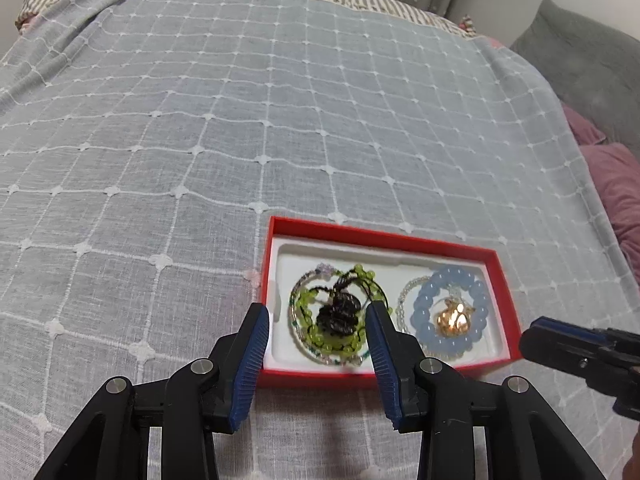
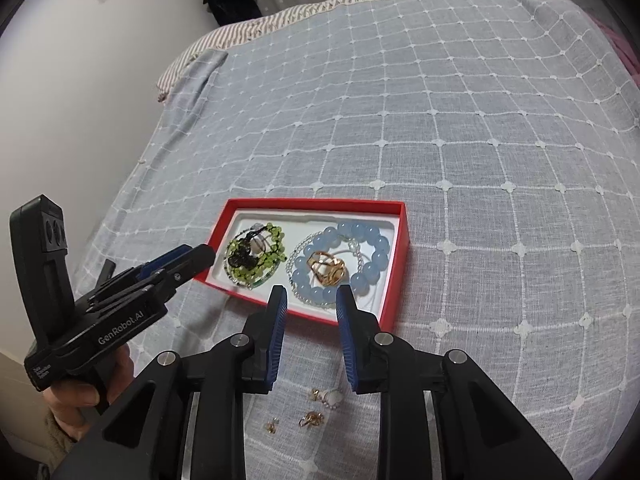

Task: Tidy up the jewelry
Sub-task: 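Move both open tools back to the gold earrings on the cover, then grasp a gold stud earring with the left tool while the right tool grasps the crystal drop earring, then lift both earrings and carry them over the red box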

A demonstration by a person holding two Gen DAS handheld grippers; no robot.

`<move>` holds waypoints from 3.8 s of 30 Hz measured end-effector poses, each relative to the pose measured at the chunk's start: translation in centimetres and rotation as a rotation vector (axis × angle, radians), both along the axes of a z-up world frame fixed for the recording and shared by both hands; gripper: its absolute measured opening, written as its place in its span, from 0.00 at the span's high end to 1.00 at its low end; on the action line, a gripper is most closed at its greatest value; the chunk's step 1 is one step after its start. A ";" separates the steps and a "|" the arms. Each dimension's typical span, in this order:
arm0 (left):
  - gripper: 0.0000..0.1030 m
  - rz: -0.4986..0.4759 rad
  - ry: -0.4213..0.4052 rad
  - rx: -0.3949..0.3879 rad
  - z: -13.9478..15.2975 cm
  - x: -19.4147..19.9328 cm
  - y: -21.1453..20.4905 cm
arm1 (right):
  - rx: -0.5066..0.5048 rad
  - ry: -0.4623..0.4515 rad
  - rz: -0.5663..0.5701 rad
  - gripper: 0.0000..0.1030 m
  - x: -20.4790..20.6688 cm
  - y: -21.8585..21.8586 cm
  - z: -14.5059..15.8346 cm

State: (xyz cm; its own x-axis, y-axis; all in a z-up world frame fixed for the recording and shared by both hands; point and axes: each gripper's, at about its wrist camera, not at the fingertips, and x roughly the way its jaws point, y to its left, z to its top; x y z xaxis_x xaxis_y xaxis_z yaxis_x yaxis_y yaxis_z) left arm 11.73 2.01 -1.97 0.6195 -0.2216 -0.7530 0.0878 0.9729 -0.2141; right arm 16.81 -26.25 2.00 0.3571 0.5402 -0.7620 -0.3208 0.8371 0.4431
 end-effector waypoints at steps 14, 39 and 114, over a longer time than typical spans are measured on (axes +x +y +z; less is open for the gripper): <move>0.57 -0.113 0.120 0.100 -1.6 -3.4 -2.2 | -0.105 0.112 0.059 0.73 -2.7 0.3 -1.4; 0.65 -0.387 0.177 0.173 -4.7 -7.5 -10.3 | -0.159 0.176 0.050 0.73 -2.8 -0.2 -3.6; 0.94 -0.133 0.157 0.033 -2.5 -3.6 -2.4 | -0.317 0.055 0.331 0.83 -3.7 3.7 -7.0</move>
